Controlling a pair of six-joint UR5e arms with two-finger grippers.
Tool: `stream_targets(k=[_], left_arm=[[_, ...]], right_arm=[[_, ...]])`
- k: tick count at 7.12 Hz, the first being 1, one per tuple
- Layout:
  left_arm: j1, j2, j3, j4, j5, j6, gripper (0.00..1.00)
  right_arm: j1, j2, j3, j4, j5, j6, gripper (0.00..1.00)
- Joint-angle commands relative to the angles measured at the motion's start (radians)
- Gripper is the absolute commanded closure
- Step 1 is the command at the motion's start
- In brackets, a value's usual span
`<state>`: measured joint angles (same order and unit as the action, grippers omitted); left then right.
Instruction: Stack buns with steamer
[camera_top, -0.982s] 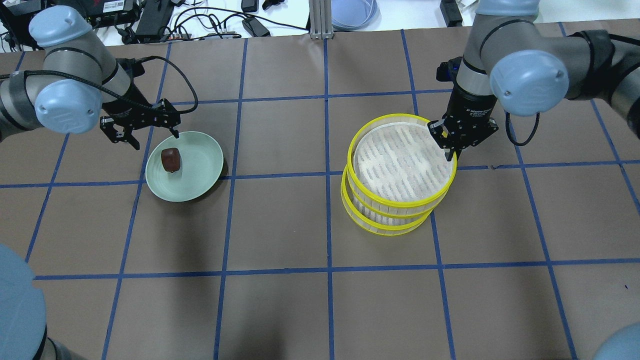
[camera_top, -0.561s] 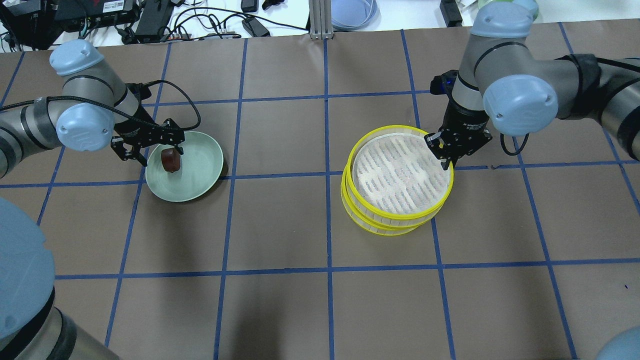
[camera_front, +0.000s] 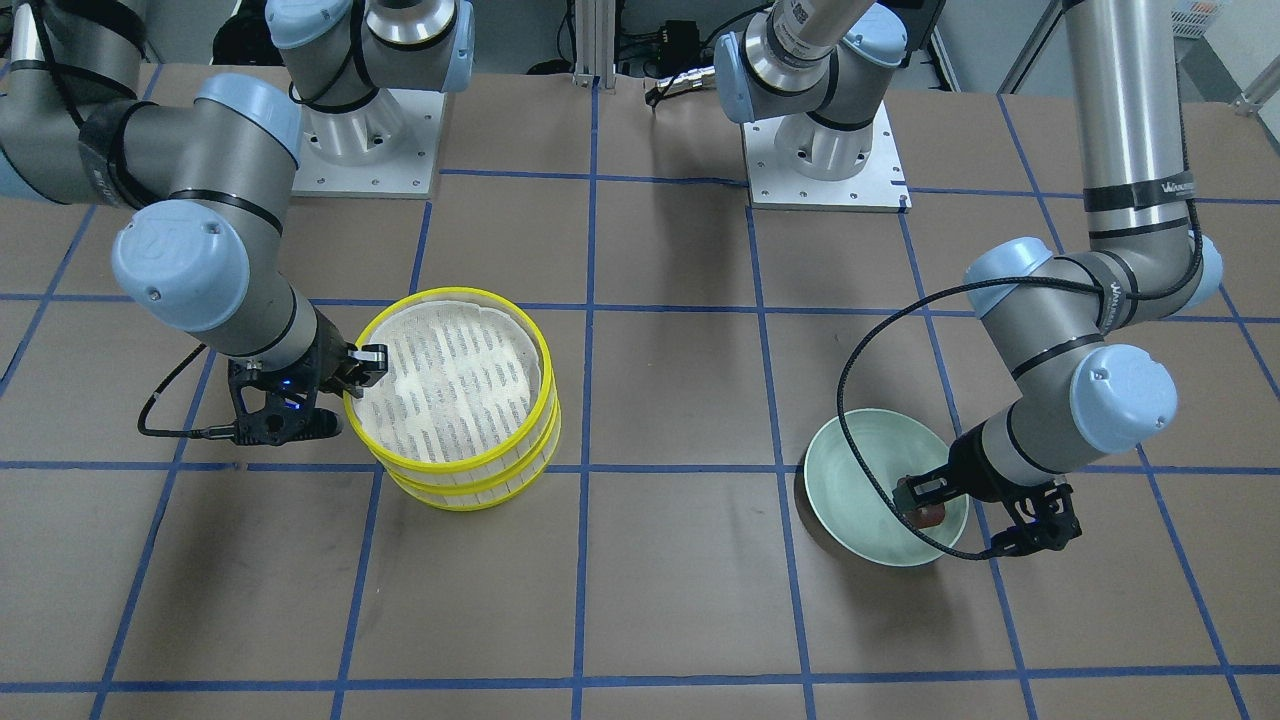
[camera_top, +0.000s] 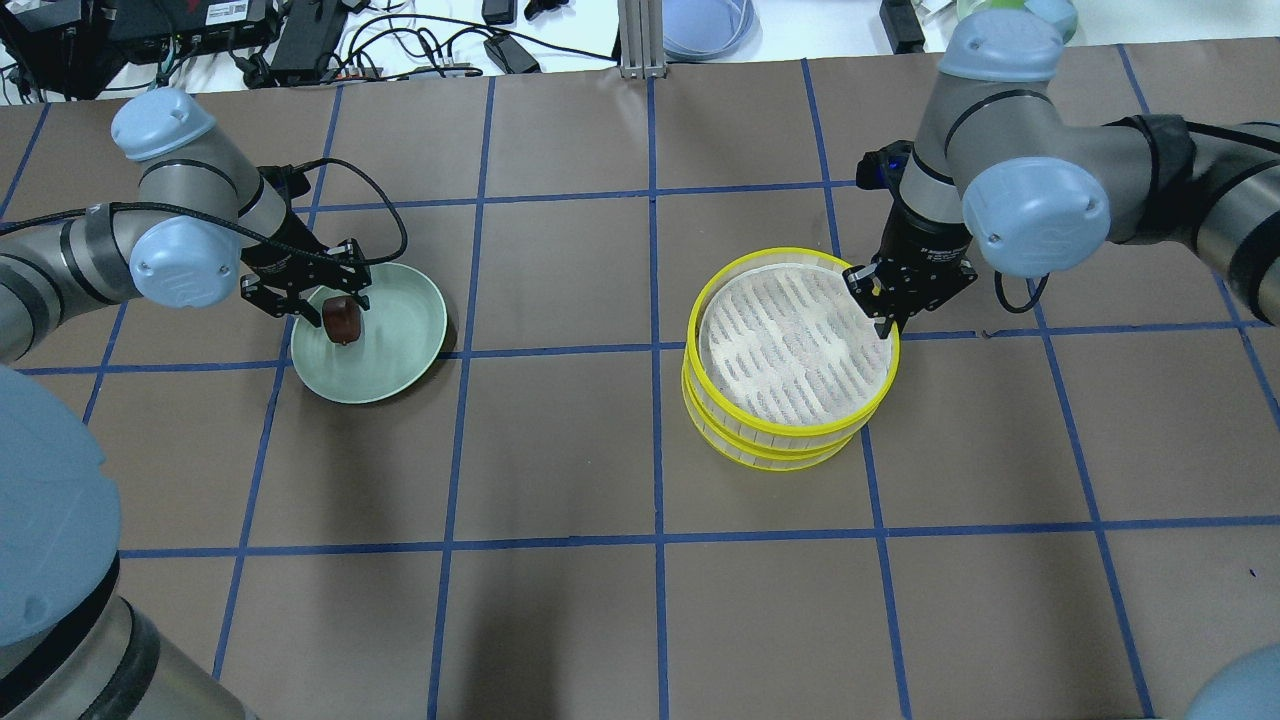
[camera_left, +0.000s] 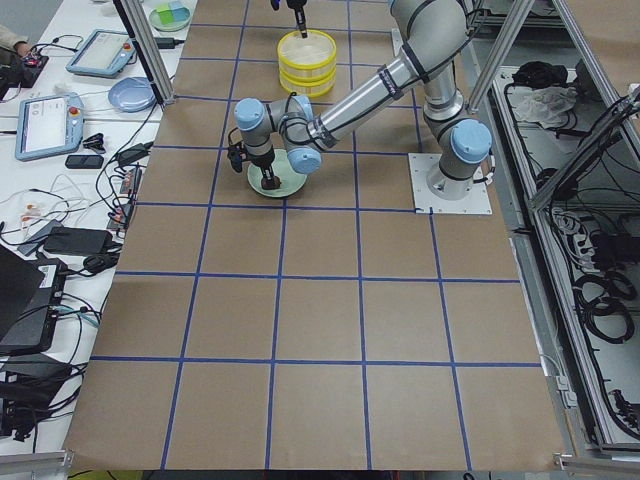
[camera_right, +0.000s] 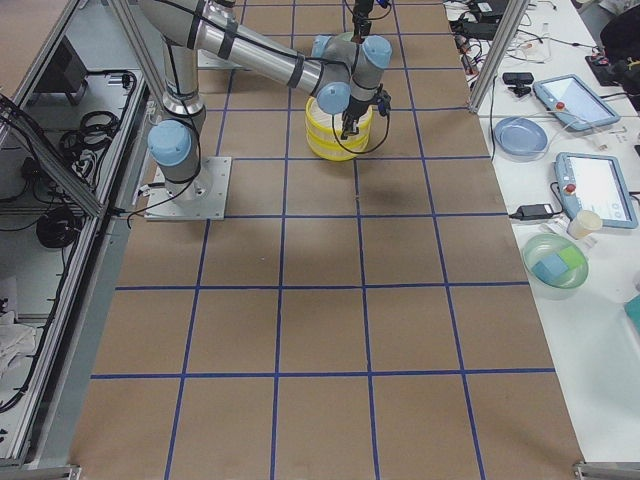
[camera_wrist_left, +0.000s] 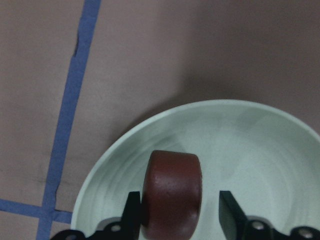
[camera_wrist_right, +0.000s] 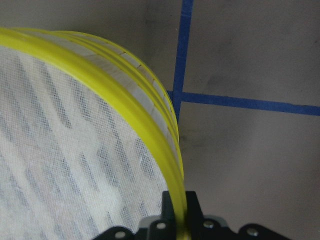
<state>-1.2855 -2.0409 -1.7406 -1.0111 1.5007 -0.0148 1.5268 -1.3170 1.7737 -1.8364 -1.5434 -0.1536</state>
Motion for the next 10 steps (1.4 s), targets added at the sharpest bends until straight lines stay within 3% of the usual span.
stream_targets(k=[1,3,4,5,6,8,9,10], left_arm=[[0.0,-0.001,0.001,-0.001,0.004,0.01,0.64],[0.0,0.005,0.001,-0.003,0.012,0.03,0.92],[-0.002,0.016,0.001,-0.007,0.025,0.062,1.0],[-0.009,0.03,0.001,-0.009,0.026,0.062,1.0],[-0.021,0.048,0.003,-0.017,0.027,0.062,1.0],[-0.098,0.141,0.042,-0.168,0.061,0.039,1.0],[-0.174,0.187,0.074,-0.254,0.081,-0.069,1.0],[-0.26,0.227,0.123,-0.323,0.069,-0.211,1.0]], right_arm=[[0.003,0.004,0.001,-0.009,0.002,0.005,0.82],[0.003,0.012,0.006,-0.009,0.0,0.003,0.8],[0.003,0.012,0.012,-0.009,-0.001,0.003,0.69],[0.003,0.012,0.012,-0.006,0.003,0.005,0.29],[0.003,0.002,0.01,-0.006,0.003,0.006,0.01],[0.003,-0.086,-0.008,0.003,-0.003,0.008,0.0],[0.003,-0.163,-0.019,0.038,0.0,0.008,0.0],[0.003,-0.233,-0.112,0.168,0.0,0.014,0.0]])
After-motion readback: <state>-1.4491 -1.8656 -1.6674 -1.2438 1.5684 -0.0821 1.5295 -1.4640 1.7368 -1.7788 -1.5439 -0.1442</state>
